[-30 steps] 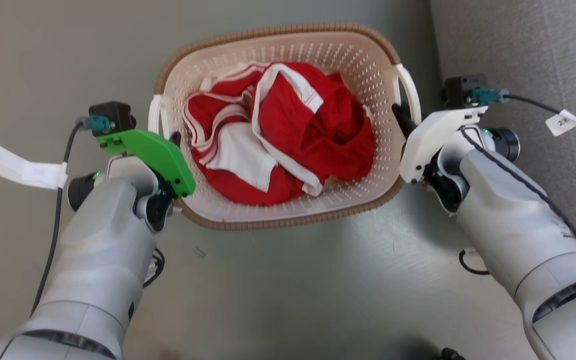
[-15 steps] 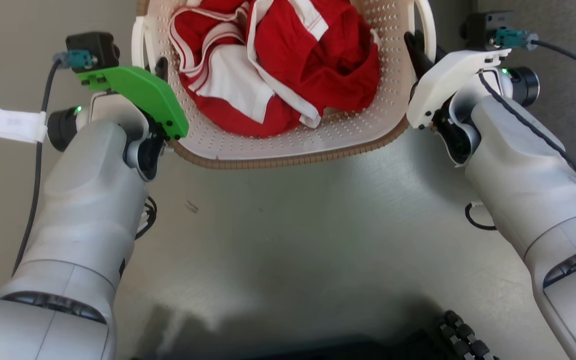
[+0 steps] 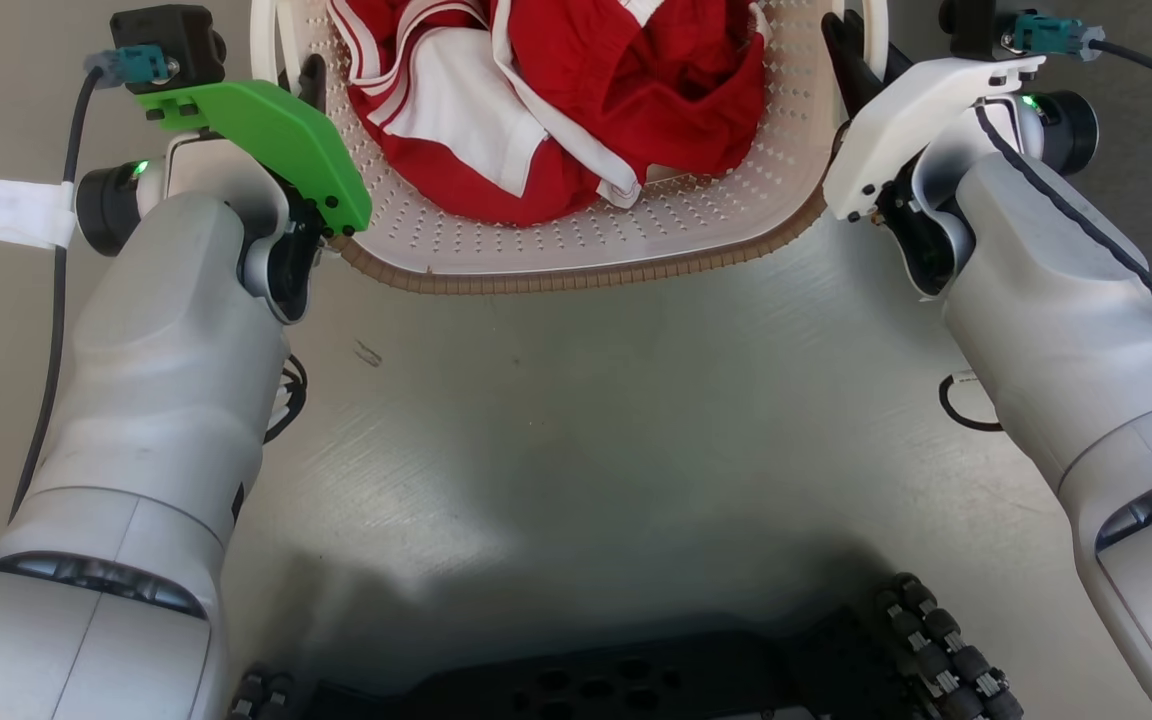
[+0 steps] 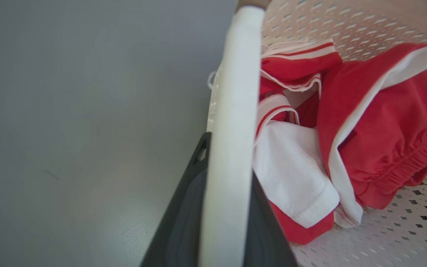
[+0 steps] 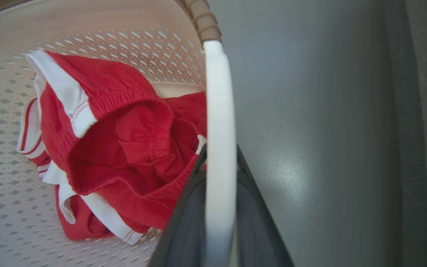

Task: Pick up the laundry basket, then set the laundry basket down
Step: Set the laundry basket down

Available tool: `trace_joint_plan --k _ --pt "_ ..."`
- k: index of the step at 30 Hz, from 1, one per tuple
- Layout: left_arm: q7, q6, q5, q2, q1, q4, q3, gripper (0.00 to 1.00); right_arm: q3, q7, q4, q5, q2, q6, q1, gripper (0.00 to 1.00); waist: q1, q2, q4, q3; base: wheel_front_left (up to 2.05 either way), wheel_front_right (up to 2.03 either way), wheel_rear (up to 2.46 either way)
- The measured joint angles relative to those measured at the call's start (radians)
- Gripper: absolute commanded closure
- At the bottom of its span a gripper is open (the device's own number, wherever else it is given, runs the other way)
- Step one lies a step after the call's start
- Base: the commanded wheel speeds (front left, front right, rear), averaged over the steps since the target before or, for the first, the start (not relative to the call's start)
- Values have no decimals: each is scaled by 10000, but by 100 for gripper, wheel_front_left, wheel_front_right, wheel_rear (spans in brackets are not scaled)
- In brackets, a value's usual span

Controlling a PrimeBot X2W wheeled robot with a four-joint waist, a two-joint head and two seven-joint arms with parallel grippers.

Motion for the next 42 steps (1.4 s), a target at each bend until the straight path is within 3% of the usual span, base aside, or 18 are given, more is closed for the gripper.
trace_joint_plan --k 42 --pt "-59 -359 -2 -96 -392 675 -86 100 75 104 681 6 153 211 -390 100 0 0 -25 668 0 0 0"
